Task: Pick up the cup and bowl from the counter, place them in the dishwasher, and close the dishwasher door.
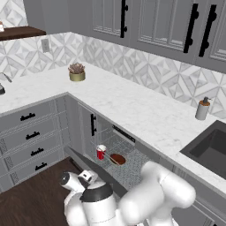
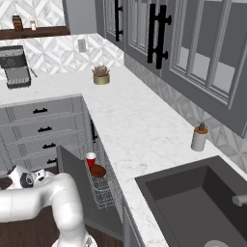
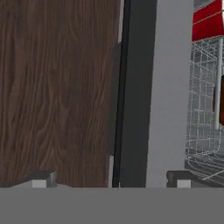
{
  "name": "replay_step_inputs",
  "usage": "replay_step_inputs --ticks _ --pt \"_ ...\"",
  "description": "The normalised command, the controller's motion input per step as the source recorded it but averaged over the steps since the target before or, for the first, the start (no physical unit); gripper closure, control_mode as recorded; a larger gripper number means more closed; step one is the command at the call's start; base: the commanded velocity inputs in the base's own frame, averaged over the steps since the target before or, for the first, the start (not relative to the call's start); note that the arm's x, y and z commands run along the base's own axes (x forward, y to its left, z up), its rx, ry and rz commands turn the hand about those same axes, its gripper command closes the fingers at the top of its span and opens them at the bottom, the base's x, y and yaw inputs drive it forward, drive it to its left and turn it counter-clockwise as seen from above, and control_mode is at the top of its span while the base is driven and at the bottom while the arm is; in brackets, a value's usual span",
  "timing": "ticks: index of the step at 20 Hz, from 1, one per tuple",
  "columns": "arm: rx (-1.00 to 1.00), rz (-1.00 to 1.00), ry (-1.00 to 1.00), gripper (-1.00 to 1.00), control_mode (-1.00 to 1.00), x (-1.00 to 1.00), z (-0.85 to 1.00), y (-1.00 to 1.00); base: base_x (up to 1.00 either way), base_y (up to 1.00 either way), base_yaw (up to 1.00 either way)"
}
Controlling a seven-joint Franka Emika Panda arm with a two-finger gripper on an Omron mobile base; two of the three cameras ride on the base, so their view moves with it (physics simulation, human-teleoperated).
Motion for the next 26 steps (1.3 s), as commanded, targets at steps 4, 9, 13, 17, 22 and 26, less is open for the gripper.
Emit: replay_step_inputs --ticks 4,9,13,17,22,26 --pt "-0.14 0.00 0.06 -1.00 -1.00 0.51 -1.00 0.14 0.00 0.00 0.00" --pt "-0.11 0.00 0.06 -1.00 -1.00 0.50 -0.93 0.01 0.00 0.00 0.00" --pt "-0.03 0.00 0.02 -1.00 -1.00 0.52 -0.55 -0.11 0.00 0.00 0.00" --pt "-0.03 -0.01 -0.07 -1.00 -1.00 0.48 -0.13 -0.52 0.00 0.00 0.00" --pt "-0.18 -0.05 -0.11 -1.00 -1.00 0.49 -0.03 -0.92 0.00 0.00 0.00" --pt "-0.27 -0.14 -0.02 -1.00 -1.00 0.46 -0.01 -1.00 0.00 0.00 0.00"
